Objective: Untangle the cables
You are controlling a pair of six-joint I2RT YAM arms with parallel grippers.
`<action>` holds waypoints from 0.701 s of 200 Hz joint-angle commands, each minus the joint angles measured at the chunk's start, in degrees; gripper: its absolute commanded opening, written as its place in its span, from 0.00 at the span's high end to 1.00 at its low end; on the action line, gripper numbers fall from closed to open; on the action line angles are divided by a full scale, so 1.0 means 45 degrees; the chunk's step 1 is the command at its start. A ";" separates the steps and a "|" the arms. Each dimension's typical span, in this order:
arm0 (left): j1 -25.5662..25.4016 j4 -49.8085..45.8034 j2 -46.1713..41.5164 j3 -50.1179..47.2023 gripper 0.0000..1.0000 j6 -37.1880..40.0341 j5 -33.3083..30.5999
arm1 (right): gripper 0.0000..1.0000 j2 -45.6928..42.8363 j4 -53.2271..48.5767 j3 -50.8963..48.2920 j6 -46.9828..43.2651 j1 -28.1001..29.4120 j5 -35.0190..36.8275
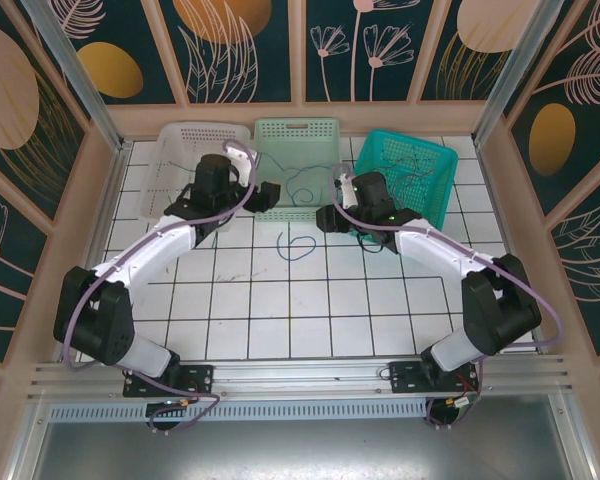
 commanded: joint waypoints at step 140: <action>-0.1672 -0.1293 0.4160 -0.0569 0.41 -0.4289 -0.1829 | 0.40 -0.0461 0.0763 -0.2574 0.0797 -0.0503 0.1070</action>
